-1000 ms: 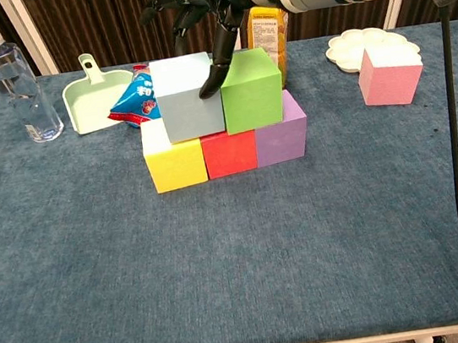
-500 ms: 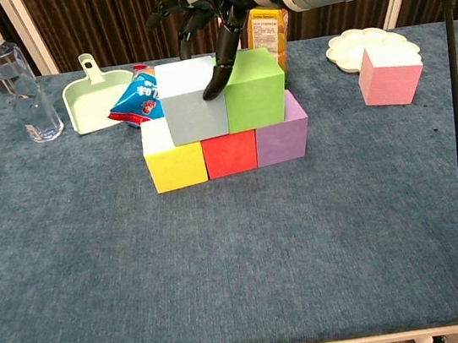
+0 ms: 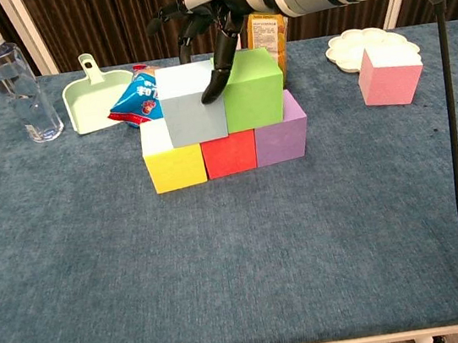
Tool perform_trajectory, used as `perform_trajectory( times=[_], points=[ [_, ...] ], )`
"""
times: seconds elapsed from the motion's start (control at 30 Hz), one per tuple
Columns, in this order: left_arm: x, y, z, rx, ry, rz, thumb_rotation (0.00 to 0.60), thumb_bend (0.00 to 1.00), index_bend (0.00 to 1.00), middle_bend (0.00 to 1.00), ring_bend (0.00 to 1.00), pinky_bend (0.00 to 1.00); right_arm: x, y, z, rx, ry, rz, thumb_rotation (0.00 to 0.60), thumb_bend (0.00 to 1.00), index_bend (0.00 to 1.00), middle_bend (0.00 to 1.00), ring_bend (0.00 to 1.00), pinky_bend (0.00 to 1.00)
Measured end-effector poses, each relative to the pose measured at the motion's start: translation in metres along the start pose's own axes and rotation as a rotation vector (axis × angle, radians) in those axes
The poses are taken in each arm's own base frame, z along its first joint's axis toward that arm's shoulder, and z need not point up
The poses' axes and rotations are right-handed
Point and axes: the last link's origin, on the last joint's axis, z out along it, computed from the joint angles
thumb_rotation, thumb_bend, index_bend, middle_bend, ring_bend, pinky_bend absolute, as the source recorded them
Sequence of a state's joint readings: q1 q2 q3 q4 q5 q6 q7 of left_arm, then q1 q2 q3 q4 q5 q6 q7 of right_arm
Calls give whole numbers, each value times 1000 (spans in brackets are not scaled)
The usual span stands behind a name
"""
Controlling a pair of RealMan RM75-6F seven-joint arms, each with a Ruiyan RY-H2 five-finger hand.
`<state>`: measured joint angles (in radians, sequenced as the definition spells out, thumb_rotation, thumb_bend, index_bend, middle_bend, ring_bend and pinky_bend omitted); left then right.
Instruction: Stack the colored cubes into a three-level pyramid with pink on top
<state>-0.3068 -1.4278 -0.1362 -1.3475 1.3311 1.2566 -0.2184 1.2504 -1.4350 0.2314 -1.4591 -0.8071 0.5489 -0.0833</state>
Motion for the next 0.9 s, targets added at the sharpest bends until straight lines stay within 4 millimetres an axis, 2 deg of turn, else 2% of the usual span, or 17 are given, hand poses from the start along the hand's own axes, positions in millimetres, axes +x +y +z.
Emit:
perform_trajectory(
  times=[0.23,0.63,0.9],
  points=[
    [-1,-1,0,4,-3,-2,600,55,62,24,0,92,0,0,1,1,-5,0,600,152,0,451,8,0],
    [-4,0,0,6,-9,-5,600,56,63,24,0,92,1,2,-2,-2,-28,-18,600,50,0,211,0,0],
    [-3,4,-1,-12,-3,-5,600,56,62,24,0,92,4,0,-9,14,-23,-8,600,33,0,185,0,0]
  ],
)
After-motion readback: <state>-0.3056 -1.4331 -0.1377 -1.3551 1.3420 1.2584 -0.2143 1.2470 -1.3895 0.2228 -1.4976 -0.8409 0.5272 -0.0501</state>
